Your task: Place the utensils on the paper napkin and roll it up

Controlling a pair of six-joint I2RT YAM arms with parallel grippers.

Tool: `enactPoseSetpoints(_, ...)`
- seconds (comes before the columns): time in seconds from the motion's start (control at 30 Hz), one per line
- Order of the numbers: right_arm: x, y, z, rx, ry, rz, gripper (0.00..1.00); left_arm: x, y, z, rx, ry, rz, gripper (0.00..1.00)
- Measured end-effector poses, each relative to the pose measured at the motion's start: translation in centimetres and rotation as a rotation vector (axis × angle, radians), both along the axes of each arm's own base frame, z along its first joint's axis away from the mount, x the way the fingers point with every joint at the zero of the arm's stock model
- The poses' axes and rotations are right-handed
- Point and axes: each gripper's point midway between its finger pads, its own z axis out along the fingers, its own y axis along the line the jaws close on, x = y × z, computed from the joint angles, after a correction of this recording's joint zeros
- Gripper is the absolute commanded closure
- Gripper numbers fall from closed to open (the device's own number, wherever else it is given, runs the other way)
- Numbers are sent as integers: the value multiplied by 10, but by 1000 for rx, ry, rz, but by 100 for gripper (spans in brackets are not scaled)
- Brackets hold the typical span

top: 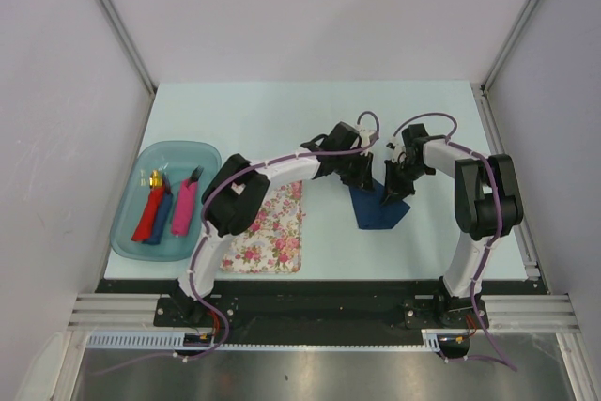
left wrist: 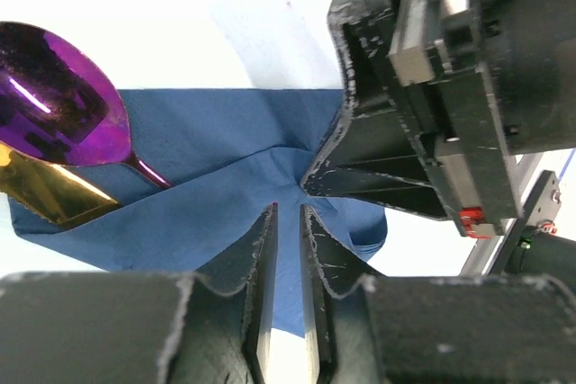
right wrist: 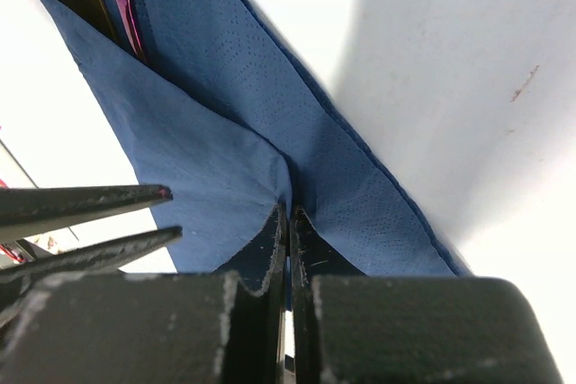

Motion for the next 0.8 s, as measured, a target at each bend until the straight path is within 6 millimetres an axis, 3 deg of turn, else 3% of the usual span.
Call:
enactPoseSetpoints(0.27,0,0,0,0,0,0,100,-1,9,-27,69,20,12,84)
enactPoseSetpoints(0.47,0,0,1,-1,-1,5,88,3,6,-32,89,9,6,87)
enactPoseSetpoints(0.6,1,-3,5,-15,-5,10,70,3,6,-33,106,1,6,89)
enactPoseSetpoints(0.7,5,-6,17,-18,-36,9,64,4,6,-33,114,-4,10,89)
enactPoseSetpoints(0.8,12,-5,35,-10,-92,9,66,4,7,-33,117,-6,9,89)
